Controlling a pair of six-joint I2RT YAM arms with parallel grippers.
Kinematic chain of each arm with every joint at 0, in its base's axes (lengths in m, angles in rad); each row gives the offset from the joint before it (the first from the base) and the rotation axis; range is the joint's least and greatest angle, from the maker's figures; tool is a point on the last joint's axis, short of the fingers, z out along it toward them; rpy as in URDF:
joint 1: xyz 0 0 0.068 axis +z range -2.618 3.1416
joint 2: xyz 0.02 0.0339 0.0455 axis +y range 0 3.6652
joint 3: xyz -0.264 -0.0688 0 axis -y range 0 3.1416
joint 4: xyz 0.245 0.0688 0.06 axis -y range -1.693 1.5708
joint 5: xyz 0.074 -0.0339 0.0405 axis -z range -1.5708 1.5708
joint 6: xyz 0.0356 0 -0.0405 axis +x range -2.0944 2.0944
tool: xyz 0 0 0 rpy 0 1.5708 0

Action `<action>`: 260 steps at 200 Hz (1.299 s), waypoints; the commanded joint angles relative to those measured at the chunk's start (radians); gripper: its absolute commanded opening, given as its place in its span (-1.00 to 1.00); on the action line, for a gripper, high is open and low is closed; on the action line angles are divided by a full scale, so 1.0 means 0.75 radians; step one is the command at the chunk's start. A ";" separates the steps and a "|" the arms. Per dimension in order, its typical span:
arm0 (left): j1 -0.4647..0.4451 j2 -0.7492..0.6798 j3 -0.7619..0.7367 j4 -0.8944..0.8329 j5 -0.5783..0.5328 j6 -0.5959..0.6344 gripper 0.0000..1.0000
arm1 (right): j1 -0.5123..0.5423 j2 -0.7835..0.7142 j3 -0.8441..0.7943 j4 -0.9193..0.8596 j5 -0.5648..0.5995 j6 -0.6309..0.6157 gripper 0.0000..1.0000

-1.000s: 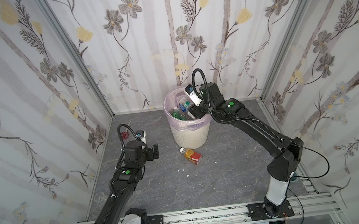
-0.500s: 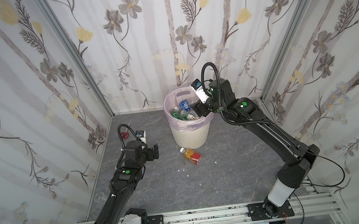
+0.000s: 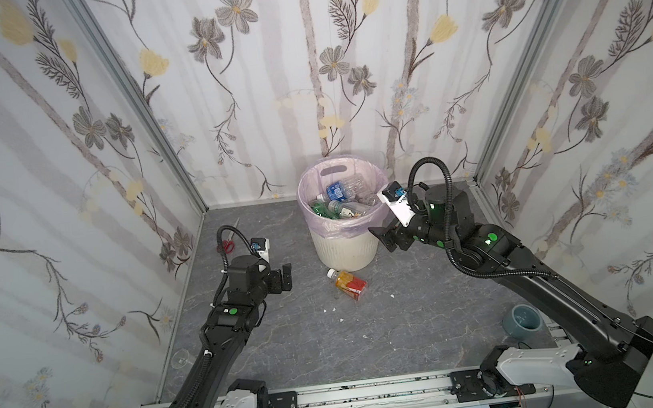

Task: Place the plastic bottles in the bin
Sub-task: 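Open the right gripper to drop the clear bottle into the bin, then withdraw the right gripper from the bin while the left gripper reaches toward the orange-red bottle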

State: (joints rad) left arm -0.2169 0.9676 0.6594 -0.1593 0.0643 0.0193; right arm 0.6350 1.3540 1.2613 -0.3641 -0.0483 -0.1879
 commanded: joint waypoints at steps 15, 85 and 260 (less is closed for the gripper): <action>-0.005 0.059 0.029 0.049 0.116 -0.119 0.97 | -0.075 -0.123 -0.193 0.138 0.009 0.125 0.84; -0.150 0.037 -0.021 0.065 0.036 -0.478 0.95 | -0.296 -0.287 -0.409 0.254 0.000 0.202 0.93; -0.591 0.544 -0.020 0.427 -0.035 -1.316 0.86 | -0.384 -0.365 -0.591 0.338 -0.048 0.213 0.93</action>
State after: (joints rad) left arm -0.6430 1.3483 0.6415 0.0967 0.0322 -0.8772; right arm 0.3538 1.0931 0.8337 -0.1612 -0.0727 -0.0265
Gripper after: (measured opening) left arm 0.936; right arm 0.967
